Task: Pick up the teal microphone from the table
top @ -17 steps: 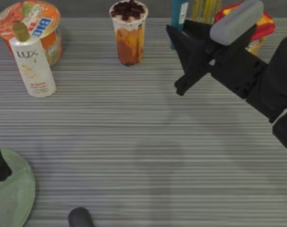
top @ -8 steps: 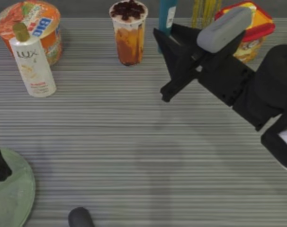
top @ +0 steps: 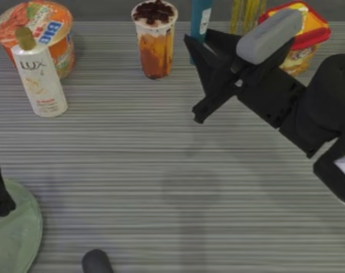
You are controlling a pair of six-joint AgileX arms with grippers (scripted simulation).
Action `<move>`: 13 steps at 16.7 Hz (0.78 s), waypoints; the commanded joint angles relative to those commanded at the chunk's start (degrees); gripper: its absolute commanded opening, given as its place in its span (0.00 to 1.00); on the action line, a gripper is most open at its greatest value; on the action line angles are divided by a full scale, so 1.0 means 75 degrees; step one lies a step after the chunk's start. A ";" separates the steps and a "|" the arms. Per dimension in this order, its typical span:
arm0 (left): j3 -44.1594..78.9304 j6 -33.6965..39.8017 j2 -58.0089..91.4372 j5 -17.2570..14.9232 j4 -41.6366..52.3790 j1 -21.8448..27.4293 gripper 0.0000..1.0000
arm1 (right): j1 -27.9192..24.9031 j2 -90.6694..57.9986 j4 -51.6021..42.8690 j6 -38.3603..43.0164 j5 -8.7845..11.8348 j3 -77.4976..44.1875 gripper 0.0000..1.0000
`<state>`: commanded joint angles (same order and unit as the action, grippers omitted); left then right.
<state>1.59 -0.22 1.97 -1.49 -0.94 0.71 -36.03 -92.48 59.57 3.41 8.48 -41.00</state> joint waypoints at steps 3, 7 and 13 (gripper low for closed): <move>0.0692 -0.0099 0.0980 -0.0636 -0.0403 0.0291 1.00 | 0.0000 0.0000 0.0000 0.0000 0.0000 0.0000 0.00; 0.1994 -0.0297 0.3208 -0.1879 -0.1140 0.0858 1.00 | 0.0000 0.0000 0.0000 0.0000 0.0000 0.0000 0.00; 0.3998 -0.0586 0.6831 -0.3865 -0.2261 0.1788 1.00 | 0.0000 0.0000 0.0000 0.0000 0.0000 0.0000 0.00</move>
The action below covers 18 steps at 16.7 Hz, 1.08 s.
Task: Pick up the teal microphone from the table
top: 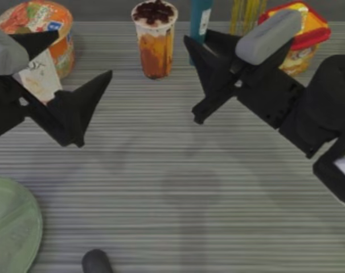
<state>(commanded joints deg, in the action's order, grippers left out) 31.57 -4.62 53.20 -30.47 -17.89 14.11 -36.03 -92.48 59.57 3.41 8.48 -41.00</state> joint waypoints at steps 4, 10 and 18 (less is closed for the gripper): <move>0.1049 -0.0159 0.1593 -0.0988 -0.0614 0.0467 1.00 | 0.0000 0.0000 0.0000 0.0000 0.0000 0.0000 0.00; 0.1505 -0.0241 0.2234 -0.1387 -0.0893 0.0654 1.00 | 0.0000 0.0000 0.0000 0.0000 0.0000 0.0000 0.00; 0.2414 -0.0214 0.3413 -0.0742 -0.1197 0.1319 1.00 | 0.0000 0.0000 0.0000 0.0000 0.0000 0.0000 0.00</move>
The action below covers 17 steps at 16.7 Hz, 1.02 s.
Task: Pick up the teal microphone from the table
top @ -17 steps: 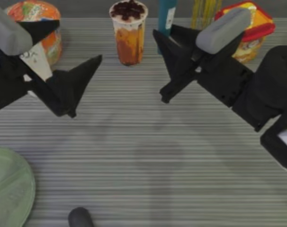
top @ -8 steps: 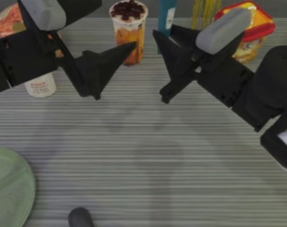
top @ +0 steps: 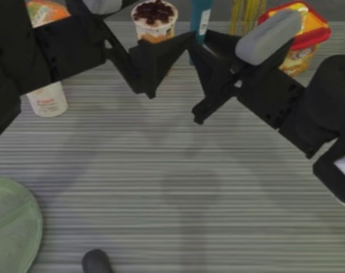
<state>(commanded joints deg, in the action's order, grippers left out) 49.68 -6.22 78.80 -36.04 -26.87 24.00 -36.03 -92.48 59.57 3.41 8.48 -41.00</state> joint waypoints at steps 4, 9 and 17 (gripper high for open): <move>0.0889 0.0026 0.1175 0.0682 -0.0287 0.0700 1.00 | 0.0000 0.0000 0.0000 0.0000 0.0000 0.0000 0.00; 0.1089 0.0035 0.1411 0.0846 -0.0347 0.0868 1.00 | 0.0000 0.0000 0.0000 0.0000 0.0000 0.0000 0.00; 0.1089 0.0035 0.1411 0.0846 -0.0347 0.0868 0.47 | 0.0000 0.0000 0.0000 0.0000 0.0000 0.0000 0.00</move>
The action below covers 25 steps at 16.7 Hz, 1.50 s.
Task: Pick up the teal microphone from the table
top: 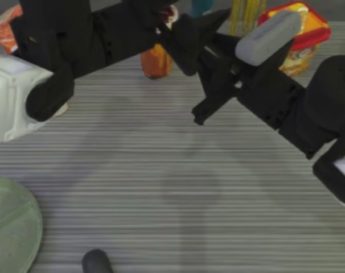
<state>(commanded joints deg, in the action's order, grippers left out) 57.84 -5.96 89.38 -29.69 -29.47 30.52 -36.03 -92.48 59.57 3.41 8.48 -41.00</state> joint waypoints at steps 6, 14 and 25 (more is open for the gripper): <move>0.0000 0.0000 0.0000 0.0000 0.0000 0.0000 0.02 | 0.0000 0.0000 0.0000 0.0000 0.0000 0.0000 0.00; 0.0000 0.0000 0.0000 0.0000 0.0000 0.0000 0.00 | 0.0000 0.0000 0.0000 0.0000 0.0000 0.0000 0.00; 0.0000 0.0000 0.0000 0.0000 0.0000 0.0000 0.00 | 0.0000 0.0000 0.0000 0.0000 0.0000 0.0000 0.75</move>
<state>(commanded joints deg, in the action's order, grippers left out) 57.84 -5.96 89.38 -29.69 -29.47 30.52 -36.03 -92.48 59.57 3.41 8.48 -41.00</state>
